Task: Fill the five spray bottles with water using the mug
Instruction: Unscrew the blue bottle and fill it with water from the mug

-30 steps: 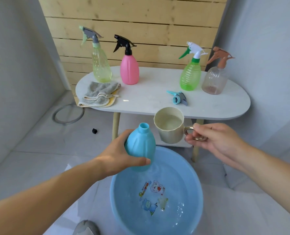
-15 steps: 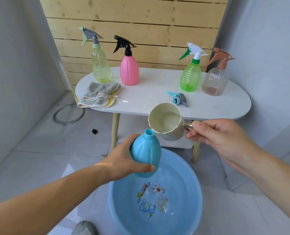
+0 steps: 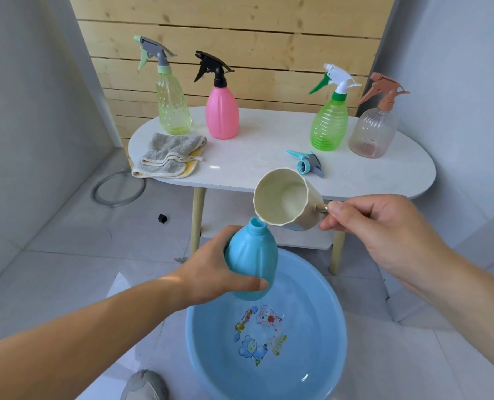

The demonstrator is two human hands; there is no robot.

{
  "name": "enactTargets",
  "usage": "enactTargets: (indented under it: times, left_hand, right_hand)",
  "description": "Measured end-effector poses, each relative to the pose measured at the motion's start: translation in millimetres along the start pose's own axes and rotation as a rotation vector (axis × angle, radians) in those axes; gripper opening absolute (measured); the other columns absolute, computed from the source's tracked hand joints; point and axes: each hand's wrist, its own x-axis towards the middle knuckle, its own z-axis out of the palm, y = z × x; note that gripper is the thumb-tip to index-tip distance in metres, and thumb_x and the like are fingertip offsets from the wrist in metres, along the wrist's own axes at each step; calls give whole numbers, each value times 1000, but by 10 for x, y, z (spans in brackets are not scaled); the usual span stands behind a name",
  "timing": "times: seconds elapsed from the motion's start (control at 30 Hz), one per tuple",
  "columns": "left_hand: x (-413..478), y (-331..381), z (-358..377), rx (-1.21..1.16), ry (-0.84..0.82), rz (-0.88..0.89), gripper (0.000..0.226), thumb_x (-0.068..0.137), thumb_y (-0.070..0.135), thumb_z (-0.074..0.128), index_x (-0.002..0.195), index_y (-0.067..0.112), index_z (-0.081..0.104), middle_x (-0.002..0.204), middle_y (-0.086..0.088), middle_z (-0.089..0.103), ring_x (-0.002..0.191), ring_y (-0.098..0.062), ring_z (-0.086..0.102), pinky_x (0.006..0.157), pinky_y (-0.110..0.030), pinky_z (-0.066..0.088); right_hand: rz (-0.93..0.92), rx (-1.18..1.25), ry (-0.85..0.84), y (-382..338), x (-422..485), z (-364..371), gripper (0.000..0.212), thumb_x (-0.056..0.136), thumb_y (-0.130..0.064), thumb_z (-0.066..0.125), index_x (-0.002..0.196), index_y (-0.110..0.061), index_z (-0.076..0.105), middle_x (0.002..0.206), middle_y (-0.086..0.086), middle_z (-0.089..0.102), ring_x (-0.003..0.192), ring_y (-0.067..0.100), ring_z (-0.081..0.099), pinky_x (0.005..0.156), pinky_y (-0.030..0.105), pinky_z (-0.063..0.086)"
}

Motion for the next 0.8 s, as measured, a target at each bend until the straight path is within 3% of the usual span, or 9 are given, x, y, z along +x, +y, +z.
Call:
enactTargets:
  times: [0.1,0.23,0.43,0.53,0.6,0.7,0.8]
  left_hand:
    - [10,-13,5,-9,2,2,81,54,46,96,123,49,54,110,15,71,103,-9,72,90,-40,64]
    - [16,-19,11,-14,2,6,83,52,48,95,124,46,54,110,13,72,103,-10,73,90,-41,63]
    - [18,-25,15,-12,0,7,84,52,48,95,126,45,54,111,13,71,103,-10,72,90,-40,64]
    - [17,-36,17,-18,4,4,84,52,47,95,125,45,54,110,14,71,103,-9,72,90,-40,64]
    - [17,-45,18,-22,4,2,83,54,44,97,126,45,55,109,14,71,103,-9,72,90,-41,64]
    - [15,-51,16,-21,-2,0,82,58,40,98,127,44,54,112,12,71,104,-11,72,90,-41,64]
    - [16,-47,16,-22,-1,2,82,58,40,98,127,44,54,112,13,71,104,-11,72,89,-40,64]
  right_hand:
    - [-5,-19,-1,3,7,7,24,94,-36,62,77,-31,79,84,-3,77,95,20,71,101,49,48]
    - [-48,-56,5,17,13,11,29,86,-55,59,79,-34,78,84,16,74,92,40,67,95,57,49]
    - [-96,-100,1,46,13,11,38,76,-67,53,80,-37,77,87,26,70,93,45,63,91,56,48]
    - [-116,-115,1,76,16,3,37,78,-66,53,80,-38,77,88,30,68,93,48,62,82,45,52]
    - [-125,-115,2,95,20,-9,28,85,-58,59,80,-37,77,87,30,68,92,48,61,73,31,42]
    - [-127,-120,13,103,27,-7,21,93,-42,63,79,-35,77,85,26,70,91,46,61,71,28,37]
    - [-131,-124,24,75,18,1,23,92,-41,63,77,-32,78,82,24,70,85,44,60,64,26,34]
